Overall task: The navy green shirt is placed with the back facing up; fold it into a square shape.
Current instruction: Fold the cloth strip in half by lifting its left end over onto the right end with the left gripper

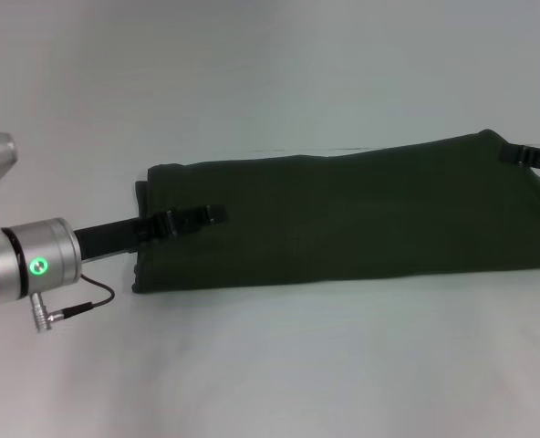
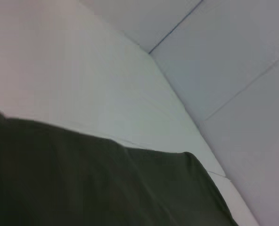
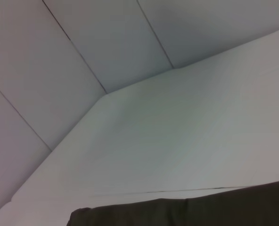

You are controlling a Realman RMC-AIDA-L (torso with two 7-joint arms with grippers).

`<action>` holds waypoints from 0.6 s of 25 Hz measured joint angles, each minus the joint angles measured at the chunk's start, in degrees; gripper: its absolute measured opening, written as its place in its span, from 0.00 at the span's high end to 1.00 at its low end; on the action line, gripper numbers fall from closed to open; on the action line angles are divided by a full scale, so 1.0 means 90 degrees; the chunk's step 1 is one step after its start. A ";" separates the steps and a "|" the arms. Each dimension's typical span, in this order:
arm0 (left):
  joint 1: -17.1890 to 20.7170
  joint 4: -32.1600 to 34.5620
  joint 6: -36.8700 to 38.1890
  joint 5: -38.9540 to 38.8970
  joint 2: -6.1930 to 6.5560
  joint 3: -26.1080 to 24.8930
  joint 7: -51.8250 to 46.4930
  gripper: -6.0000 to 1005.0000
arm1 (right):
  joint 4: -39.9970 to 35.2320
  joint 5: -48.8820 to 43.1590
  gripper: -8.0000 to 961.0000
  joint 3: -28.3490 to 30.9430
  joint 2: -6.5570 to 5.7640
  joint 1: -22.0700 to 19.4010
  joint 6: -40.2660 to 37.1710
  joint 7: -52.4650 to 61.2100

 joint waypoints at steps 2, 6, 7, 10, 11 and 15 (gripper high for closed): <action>0.0020 0.0040 0.0066 0.0098 0.0004 -0.0076 -0.0259 0.36 | -0.0002 -0.0001 0.19 -0.0001 -0.0002 -0.0002 -0.0003 0.0003; 0.0033 0.0050 0.0143 0.0450 0.0017 -0.0155 -0.0818 0.35 | -0.0008 -0.0003 0.19 -0.0003 -0.0024 0.0000 -0.0003 0.0033; 0.0033 0.0050 0.0154 0.0564 0.0019 -0.0182 -0.0975 0.35 | -0.0010 -0.0013 0.19 -0.0004 -0.0033 0.0008 -0.0003 0.0060; 0.0042 0.0003 0.0158 0.0740 0.0025 -0.0312 -0.1334 0.35 | -0.0014 -0.0075 0.19 -0.0012 -0.0051 0.0040 0.0007 0.0101; 0.0048 -0.0019 0.0154 0.0754 0.0027 -0.0354 -0.1406 0.35 | -0.0014 -0.0105 0.19 -0.0012 -0.0054 0.0053 0.0015 0.0104; 0.0070 -0.0043 0.0100 0.1020 0.0039 -0.0505 -0.1847 0.35 | -0.0014 -0.0186 0.19 -0.0012 -0.0063 0.0113 0.0026 0.0111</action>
